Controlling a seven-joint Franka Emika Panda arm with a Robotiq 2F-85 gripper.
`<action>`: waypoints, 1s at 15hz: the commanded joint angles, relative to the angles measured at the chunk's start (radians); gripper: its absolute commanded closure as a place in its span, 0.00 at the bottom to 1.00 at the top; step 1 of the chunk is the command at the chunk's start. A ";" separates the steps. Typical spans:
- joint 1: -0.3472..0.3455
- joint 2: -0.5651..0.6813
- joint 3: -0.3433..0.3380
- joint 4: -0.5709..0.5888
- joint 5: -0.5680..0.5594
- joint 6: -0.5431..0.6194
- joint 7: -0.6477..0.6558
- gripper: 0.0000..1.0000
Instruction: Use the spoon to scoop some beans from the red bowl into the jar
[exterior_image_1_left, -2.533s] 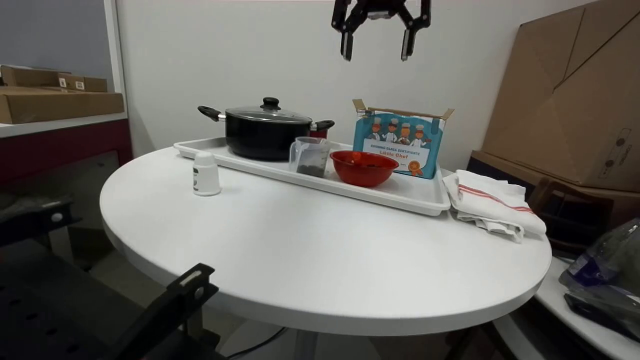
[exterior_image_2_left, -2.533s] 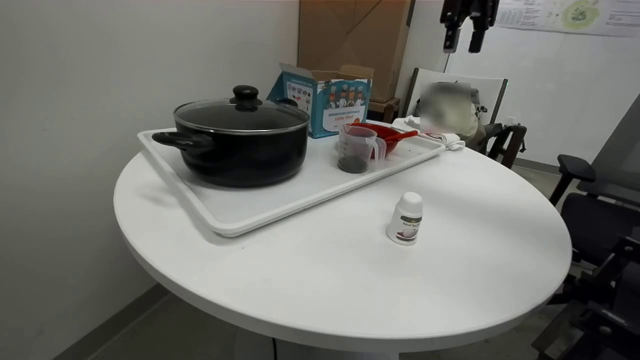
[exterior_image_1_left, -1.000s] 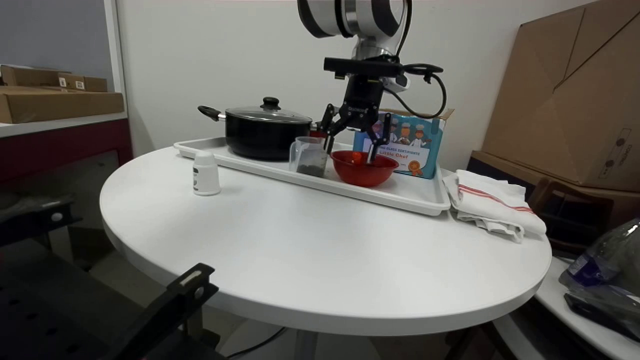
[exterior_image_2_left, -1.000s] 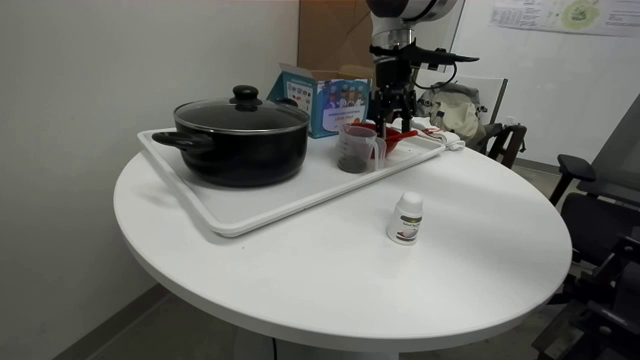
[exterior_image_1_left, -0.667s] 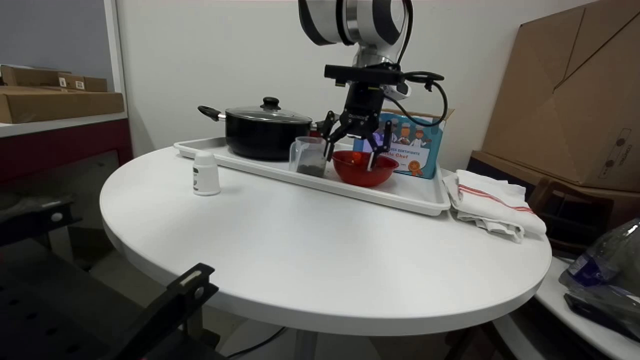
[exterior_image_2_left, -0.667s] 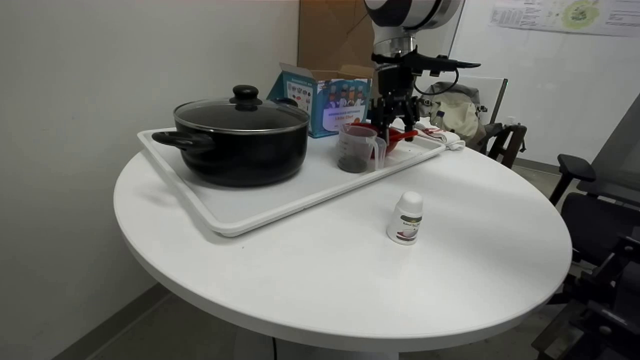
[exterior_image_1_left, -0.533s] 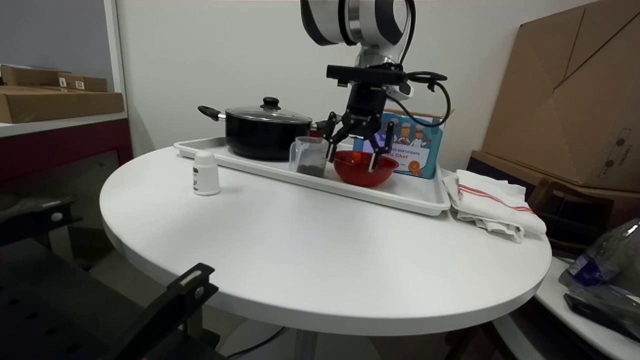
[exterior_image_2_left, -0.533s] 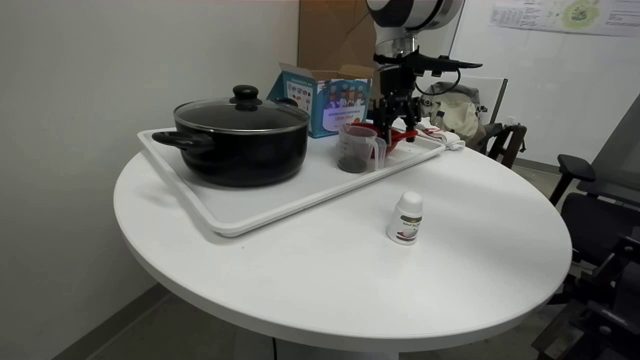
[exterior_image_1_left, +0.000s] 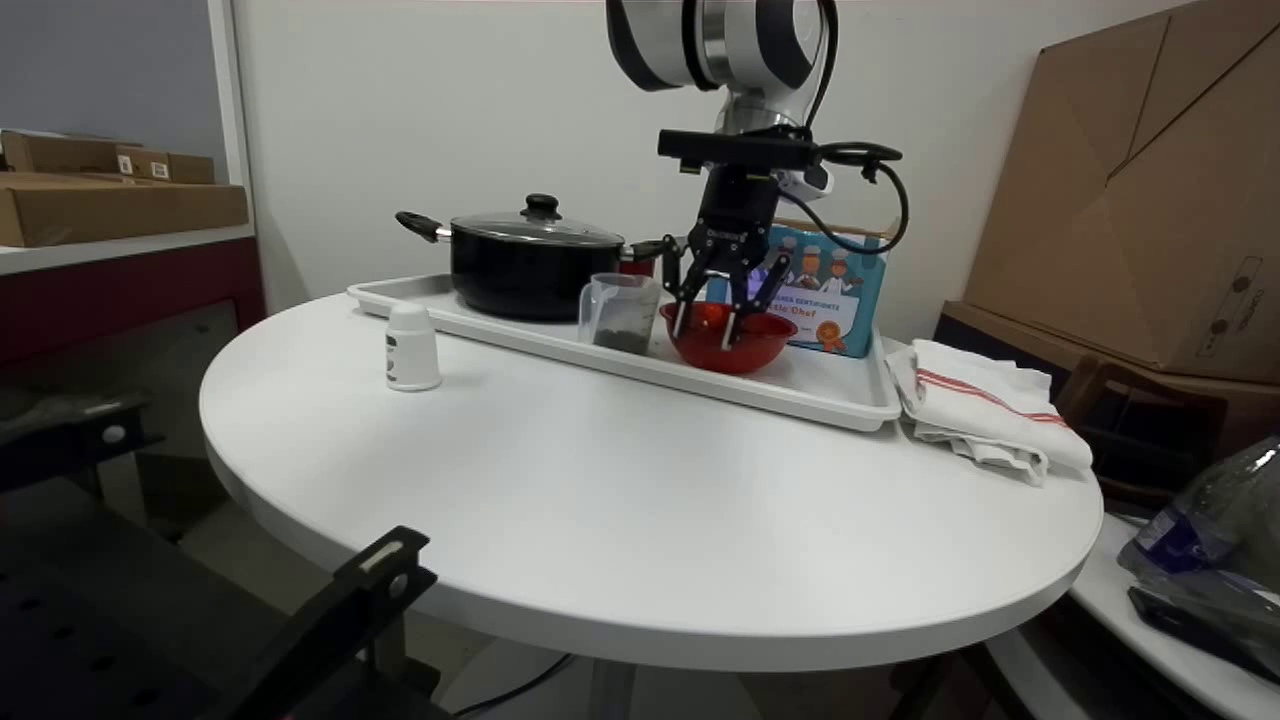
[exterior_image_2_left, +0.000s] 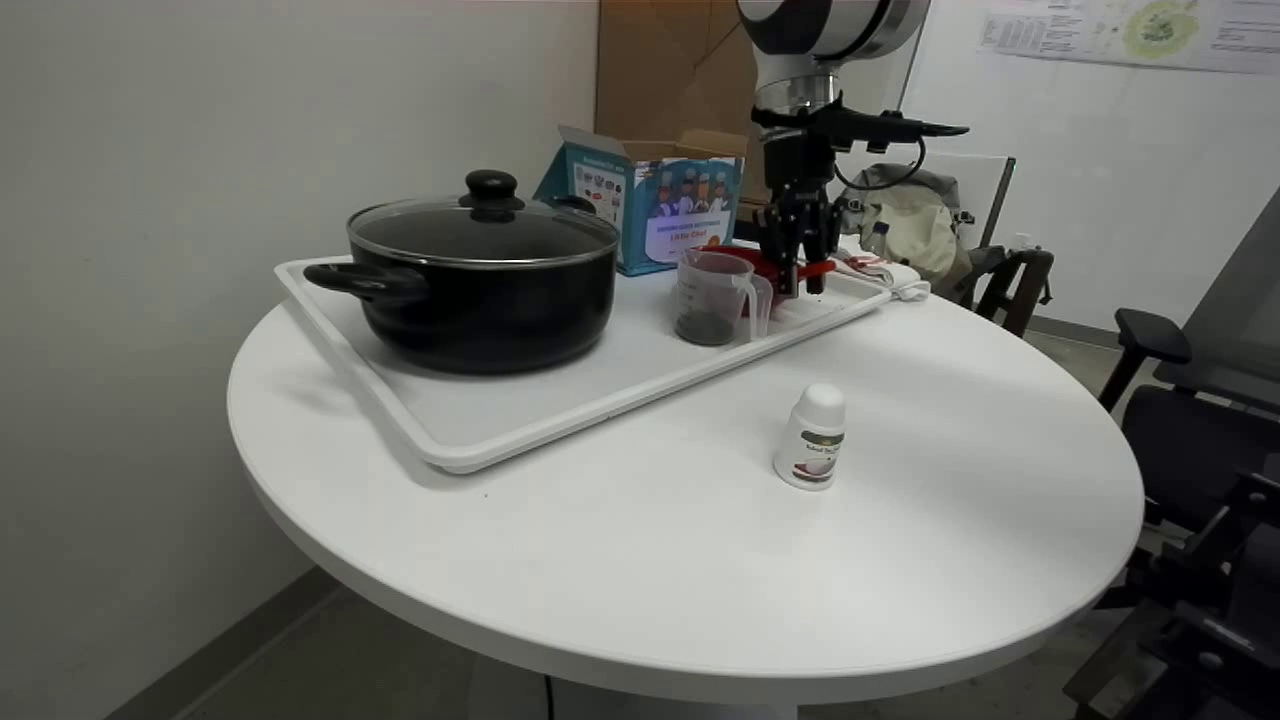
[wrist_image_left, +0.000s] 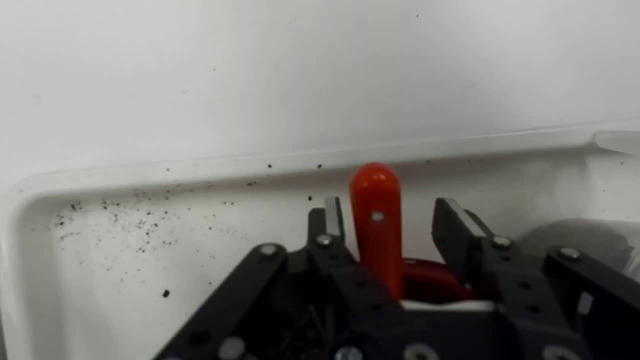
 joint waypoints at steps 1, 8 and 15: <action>-0.003 -0.017 0.002 -0.005 0.007 -0.017 0.003 0.79; -0.007 -0.030 0.002 -0.013 0.010 -0.013 -0.002 0.93; -0.013 -0.034 0.005 -0.013 0.015 -0.021 -0.005 0.47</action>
